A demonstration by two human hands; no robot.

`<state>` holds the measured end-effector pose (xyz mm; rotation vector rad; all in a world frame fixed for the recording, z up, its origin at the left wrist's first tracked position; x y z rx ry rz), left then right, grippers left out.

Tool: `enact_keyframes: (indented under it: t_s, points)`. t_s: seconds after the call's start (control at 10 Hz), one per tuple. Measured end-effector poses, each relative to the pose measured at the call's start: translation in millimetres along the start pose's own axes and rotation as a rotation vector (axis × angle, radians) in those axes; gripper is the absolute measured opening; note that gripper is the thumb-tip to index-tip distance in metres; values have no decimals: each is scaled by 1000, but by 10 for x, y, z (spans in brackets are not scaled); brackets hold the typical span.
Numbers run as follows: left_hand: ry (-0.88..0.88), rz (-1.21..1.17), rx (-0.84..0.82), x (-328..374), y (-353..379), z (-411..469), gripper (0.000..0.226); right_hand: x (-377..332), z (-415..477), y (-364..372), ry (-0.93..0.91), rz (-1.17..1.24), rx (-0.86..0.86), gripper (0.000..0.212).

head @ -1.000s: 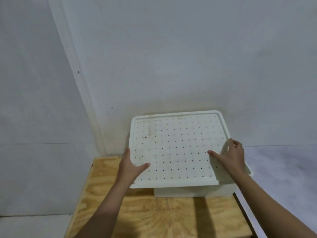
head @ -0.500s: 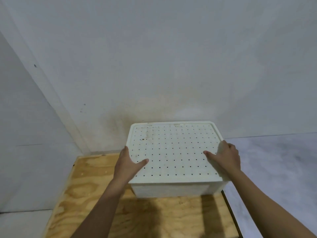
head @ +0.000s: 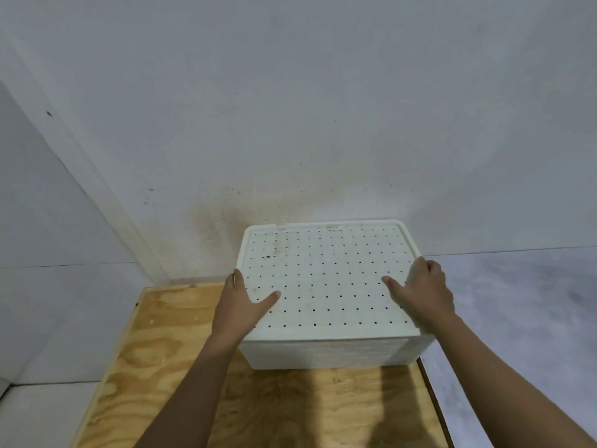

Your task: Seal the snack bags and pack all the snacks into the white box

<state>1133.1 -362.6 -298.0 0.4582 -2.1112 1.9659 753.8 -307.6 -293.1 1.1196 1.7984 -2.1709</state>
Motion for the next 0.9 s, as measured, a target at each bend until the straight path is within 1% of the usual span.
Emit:
enact_keyframes:
  t_s: [0.1,0.2,0.3,0.4,0.5,0.7,0.8,0.9]
  points:
    - [96,181,60,136,-6,-45,98,-23,-49,88,5,-182,-42,82]
    - [228,258,39,307,76,-92,81,-63,-172,221,18,-270,-94,71]
    - [290,247,-59,521,302,-221,78,-270,-329,401,-50,-231,-189,59]
    - [306,294,-45,679,411,-318,74,-389,-440,504,-132,-182,-238,56]
    - [298,307,-50,668,416,-307,73,-387,-430,472,-141,-175,-235,55]
    - [285,325,-43,652,400,-326,72,-387,-454,459,-136,-186,-227,56]
    - [285,281,-51,698,372,-327,71,-388,-489,450,-88,-177,-251,57]
    - [375,349,176,612,432,-127,71,-593,-459,411,4,-253,-304,61]
Point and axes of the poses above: each hand's wrist, its own z-axis towards the middle knuckle, its own y-axis out of the palm, x = y × z, the point moved 10 cm from there along z, towards the middle knuckle, and after that the axes turned 10 degrees about z, right-handed, at the moved point
